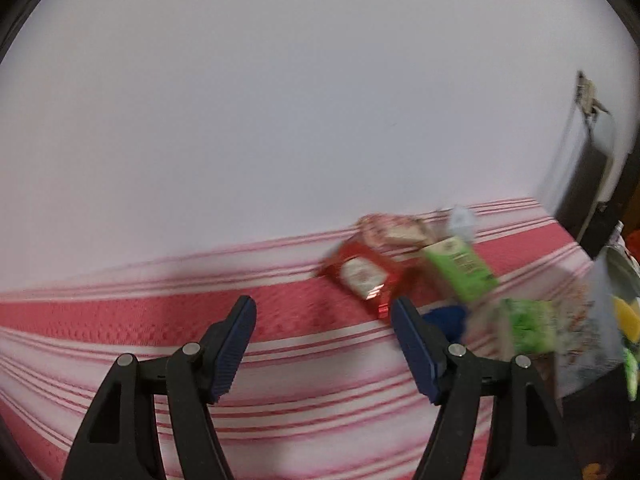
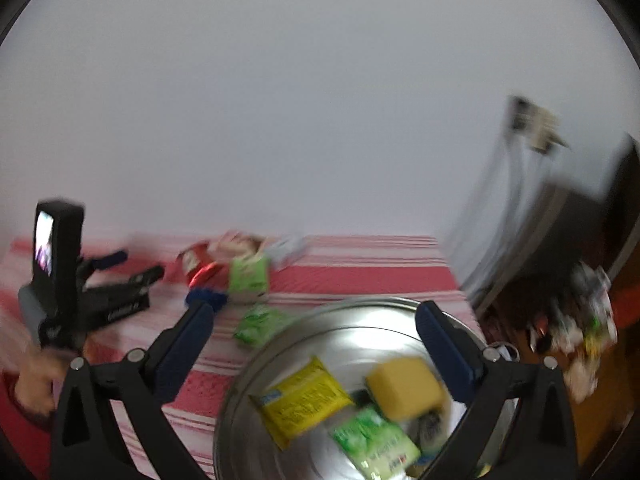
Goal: Organize objects
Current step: 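Grasp the green tissue pack with the right gripper while the left gripper approaches the blue cloth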
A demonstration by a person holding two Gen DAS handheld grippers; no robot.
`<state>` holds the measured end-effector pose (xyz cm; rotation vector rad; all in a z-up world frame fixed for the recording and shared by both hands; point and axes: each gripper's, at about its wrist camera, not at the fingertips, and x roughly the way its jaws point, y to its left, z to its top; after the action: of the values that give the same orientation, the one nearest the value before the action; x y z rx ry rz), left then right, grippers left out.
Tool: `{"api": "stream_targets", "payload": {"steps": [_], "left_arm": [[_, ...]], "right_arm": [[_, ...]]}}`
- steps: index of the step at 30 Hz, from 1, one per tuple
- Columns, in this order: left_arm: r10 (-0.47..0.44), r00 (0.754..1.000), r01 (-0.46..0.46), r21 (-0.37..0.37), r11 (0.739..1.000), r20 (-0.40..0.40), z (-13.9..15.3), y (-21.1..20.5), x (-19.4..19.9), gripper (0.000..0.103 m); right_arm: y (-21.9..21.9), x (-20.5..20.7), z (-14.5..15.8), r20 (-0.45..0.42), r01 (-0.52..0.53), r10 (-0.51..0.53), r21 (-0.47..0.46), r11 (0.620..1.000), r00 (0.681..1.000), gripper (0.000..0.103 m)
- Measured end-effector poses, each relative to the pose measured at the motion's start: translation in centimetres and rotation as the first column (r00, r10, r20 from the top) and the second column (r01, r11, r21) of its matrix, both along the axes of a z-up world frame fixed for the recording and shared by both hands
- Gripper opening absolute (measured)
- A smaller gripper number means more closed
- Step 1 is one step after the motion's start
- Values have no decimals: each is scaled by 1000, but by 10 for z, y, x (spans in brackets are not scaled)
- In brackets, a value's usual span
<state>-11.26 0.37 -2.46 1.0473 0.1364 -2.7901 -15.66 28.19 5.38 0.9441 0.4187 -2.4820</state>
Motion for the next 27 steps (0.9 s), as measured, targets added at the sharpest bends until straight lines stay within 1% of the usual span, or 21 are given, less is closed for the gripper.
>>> {"api": "stream_targets", "payload": {"steps": [1,2,3,4,5,6,8,10,12,14,16,17,19,21,22,25,27], "left_arm": [[2,1000,-2,-1,1000,3,-4,-3,0,72],[0,1000,0,-5,1000,5,-6,-5,-1,72],[-1,1000,1,-5,1000,5,-6,-5,0,72],[-7,1000,7,0,1000,0,-6,-6,1,72],[-17,1000,17,4,1000,-11,-5,-7,2,72],[-27,999,27,4,1000,-22,-3,-7,2,72],[-47,998,46,-18,999,-39,0,-7,4,72],[-51,998,48,-57,997,-43,0,-6,4,72],[-37,999,34,-71,997,-34,-1,-10,2,72],[-20,999,19,-36,999,-29,-2,-20,2,72],[-9,999,9,12,1000,-31,-2,-30,2,72],[-7,999,8,24,1000,-33,-1,-32,2,72],[1,999,0,24,1000,-37,-1,-35,2,72],[6,999,-6,18,1000,-36,-2,-36,1,72],[7,999,-6,22,1000,-34,-2,-37,1,72],[3,1000,-2,26,1000,-28,-3,-38,1,72],[-2,1000,3,19,1000,-26,-4,-35,0,72]], "right_arm": [[-12,-6,-5,19,-42,41,44,998,999,102],[-28,-13,-12,51,-103,98,104,989,994,102],[-36,-16,-17,72,-142,133,141,980,989,102],[-48,-19,-24,99,-193,177,193,962,979,102],[-61,-22,-33,134,-254,226,256,933,965,102],[-70,-24,-40,154,-290,254,307,906,955,102],[-84,-29,-56,218,-368,304,388,845,928,102],[-96,-36,-71,289,-428,326,439,790,900,102],[-102,-41,-82,344,-469,337,454,757,876,102],[-105,-52,-97,394,-492,322,480,727,861,101],[-108,-60,-111,415,-488,294,514,705,861,97],[-110,-64,-117,427,-493,288,518,699,857,93],[-113,-71,-127,453,-501,271,526,688,849,88],[-113,-77,-137,468,-502,251,551,666,847,87],[-112,-80,-140,480,-505,244,546,668,842,84],[-105,-89,-139,565,-529,230,450,719,793,65],[-103,-88,-138,551,-521,233,452,724,802,64]]}}
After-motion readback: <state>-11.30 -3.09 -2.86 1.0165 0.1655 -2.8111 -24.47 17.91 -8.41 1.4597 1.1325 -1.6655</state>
